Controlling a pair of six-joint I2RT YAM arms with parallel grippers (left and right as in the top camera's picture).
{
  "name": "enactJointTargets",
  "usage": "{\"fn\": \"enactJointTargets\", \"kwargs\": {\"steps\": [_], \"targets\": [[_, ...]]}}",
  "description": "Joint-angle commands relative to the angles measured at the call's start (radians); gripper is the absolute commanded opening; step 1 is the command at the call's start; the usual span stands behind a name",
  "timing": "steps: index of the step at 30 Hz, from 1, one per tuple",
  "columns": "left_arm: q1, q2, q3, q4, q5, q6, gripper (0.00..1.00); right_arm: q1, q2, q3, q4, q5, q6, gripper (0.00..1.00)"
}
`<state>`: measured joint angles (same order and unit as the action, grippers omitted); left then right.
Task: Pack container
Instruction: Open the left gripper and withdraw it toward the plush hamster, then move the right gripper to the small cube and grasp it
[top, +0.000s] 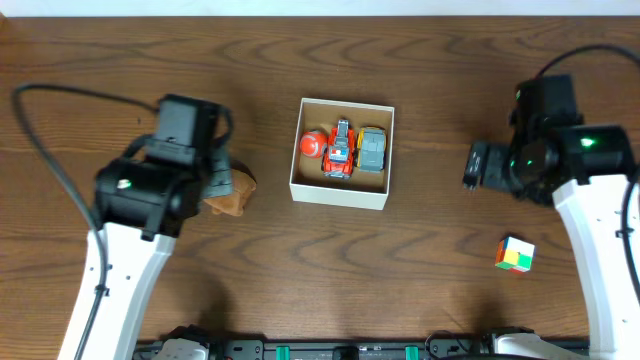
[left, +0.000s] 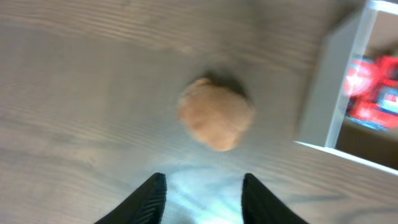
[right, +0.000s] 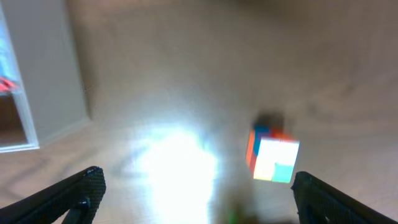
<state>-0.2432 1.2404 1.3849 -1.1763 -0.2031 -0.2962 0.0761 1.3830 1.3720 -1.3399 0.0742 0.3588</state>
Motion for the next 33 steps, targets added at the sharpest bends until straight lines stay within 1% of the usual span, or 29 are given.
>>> {"fn": "enactJointTargets", "kwargs": {"steps": [1,2,4,6,7,10,17,20,24,29,33], "targets": [[0.066,0.0,0.007,-0.042,-0.011,-0.058,0.6,-0.008,-0.002,-0.098,-0.009,-0.014,0.146,0.99],[0.08,0.002,0.006,-0.055,-0.01,-0.058,0.68,-0.008,-0.002,-0.137,0.003,-0.01,0.179,0.99],[0.098,0.006,0.006,-0.067,-0.01,-0.058,0.78,-0.013,-0.002,-0.209,0.048,-0.002,0.225,0.99],[0.105,0.009,0.006,-0.072,-0.01,-0.058,0.88,-0.032,-0.001,-0.286,0.126,-0.005,0.233,0.99],[0.105,0.009,0.006,-0.072,-0.01,-0.058,0.91,-0.045,-0.001,-0.313,0.154,-0.004,0.236,0.99],[0.105,0.009,0.006,-0.073,-0.01,-0.058,0.97,-0.115,-0.001,-0.37,0.211,-0.003,0.235,0.99],[0.105,0.015,0.006,-0.077,-0.01,-0.058,0.98,-0.319,-0.001,-0.381,0.239,0.0,0.135,0.99],[0.105,0.018,0.002,-0.077,-0.01,-0.058,0.98,-0.365,-0.001,-0.395,0.242,0.0,0.095,0.99],[0.105,0.021,-0.002,-0.077,-0.006,-0.062,0.98,-0.372,-0.001,-0.456,0.265,-0.005,0.097,0.99],[0.105,0.021,-0.002,-0.076,0.001,-0.061,0.98,-0.372,-0.001,-0.568,0.374,-0.012,0.097,0.99],[0.105,0.022,-0.002,-0.076,0.001,-0.061,0.98,-0.372,-0.001,-0.618,0.431,-0.029,0.097,0.99]]}}
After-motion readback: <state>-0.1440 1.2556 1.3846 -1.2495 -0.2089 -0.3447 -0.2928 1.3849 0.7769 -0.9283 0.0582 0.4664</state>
